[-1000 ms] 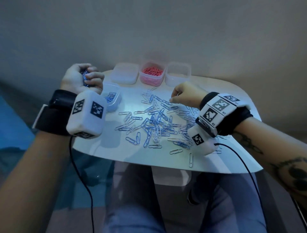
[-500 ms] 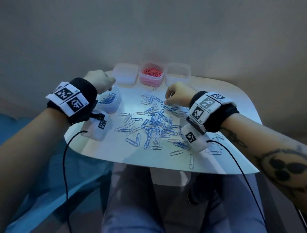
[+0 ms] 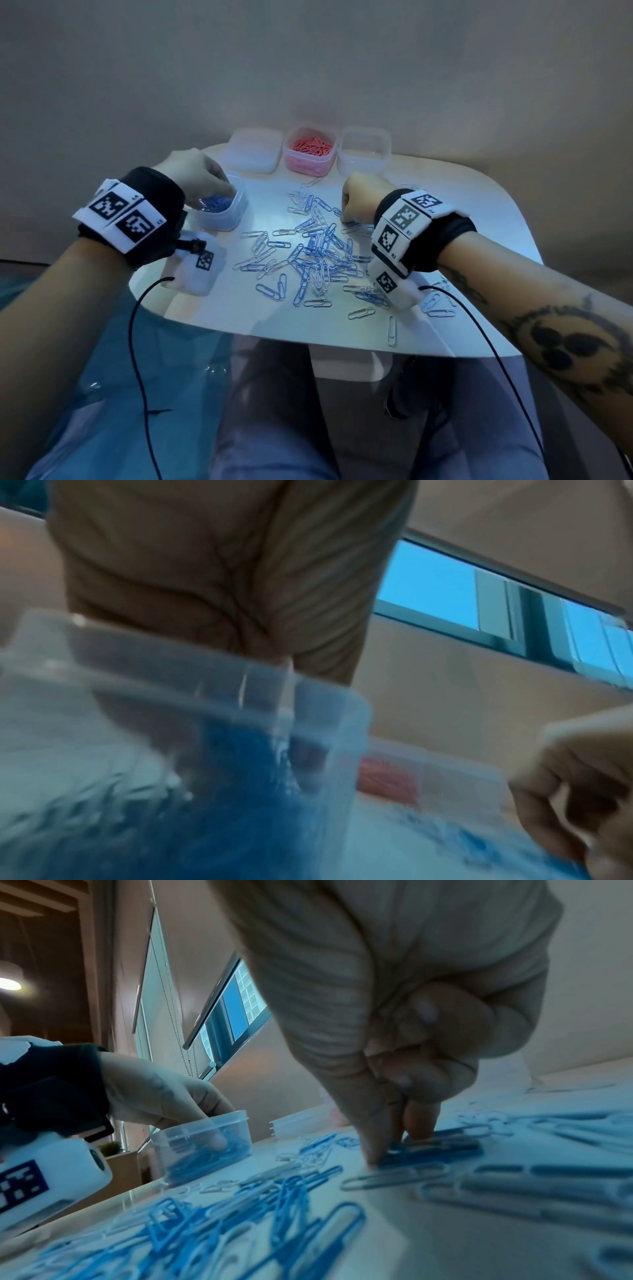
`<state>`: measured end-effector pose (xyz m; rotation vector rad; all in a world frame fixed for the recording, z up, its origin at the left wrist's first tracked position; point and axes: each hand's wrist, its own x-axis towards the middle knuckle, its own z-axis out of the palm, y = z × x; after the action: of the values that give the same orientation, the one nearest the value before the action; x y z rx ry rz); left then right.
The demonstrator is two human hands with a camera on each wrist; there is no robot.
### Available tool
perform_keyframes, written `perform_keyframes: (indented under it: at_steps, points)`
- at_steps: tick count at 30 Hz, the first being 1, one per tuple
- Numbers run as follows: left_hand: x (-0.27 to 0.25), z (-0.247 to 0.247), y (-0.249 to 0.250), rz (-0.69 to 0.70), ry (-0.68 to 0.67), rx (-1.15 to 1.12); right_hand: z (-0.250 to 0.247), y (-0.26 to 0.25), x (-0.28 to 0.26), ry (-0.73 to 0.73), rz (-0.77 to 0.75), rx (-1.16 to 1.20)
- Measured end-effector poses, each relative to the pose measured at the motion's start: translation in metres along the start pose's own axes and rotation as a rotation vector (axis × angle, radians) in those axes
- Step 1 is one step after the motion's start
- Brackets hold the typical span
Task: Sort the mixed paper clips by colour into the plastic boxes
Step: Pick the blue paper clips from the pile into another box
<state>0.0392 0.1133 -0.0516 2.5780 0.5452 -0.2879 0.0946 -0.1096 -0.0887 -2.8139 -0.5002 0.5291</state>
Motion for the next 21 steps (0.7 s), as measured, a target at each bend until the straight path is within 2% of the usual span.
perform_keyframes:
  at_steps: [2, 5, 6, 8, 10, 13, 15, 18, 20, 21]
  points:
    - [-0.002, -0.008, -0.005, 0.022, 0.030, -0.139, 0.000, 0.000, 0.001, -0.009, 0.012, 0.012]
    - [-0.009, -0.019, -0.012, 0.046, 0.179, -0.272, 0.001, 0.001, 0.001, 0.002, 0.026, 0.034]
    - [-0.011, -0.019, -0.014, 0.030, 0.251, -0.214, 0.002, 0.000, 0.000, 0.008, 0.034, 0.038]
    - [-0.013, -0.018, -0.017, -0.067, 0.378, 0.097, 0.001, -0.001, -0.001, -0.002, 0.046, 0.045]
    - [-0.017, -0.012, -0.018, -0.167, 0.356, 0.367, -0.002, -0.001, -0.001, -0.020, 0.044, 0.058]
    - [-0.019, -0.002, -0.018, -0.139, 0.184, 0.356, -0.009, 0.002, -0.005, 0.001, 0.016, 0.089]
    - [-0.021, 0.001, -0.014, -0.098, 0.176, 0.325, -0.014, 0.003, -0.006, 0.013, -0.026, 0.136]
    - [-0.026, 0.004, -0.001, -0.109, 0.235, 0.389, -0.019, -0.004, -0.008, 0.017, -0.108, 0.120]
    - [-0.032, 0.002, 0.008, -0.076, 0.359, 0.392, -0.022, -0.009, -0.009, 0.011, -0.155, 0.066]
    - [-0.037, 0.002, 0.011, -0.009, 0.430, 0.309, -0.025, -0.012, -0.012, 0.020, -0.177, 0.063]
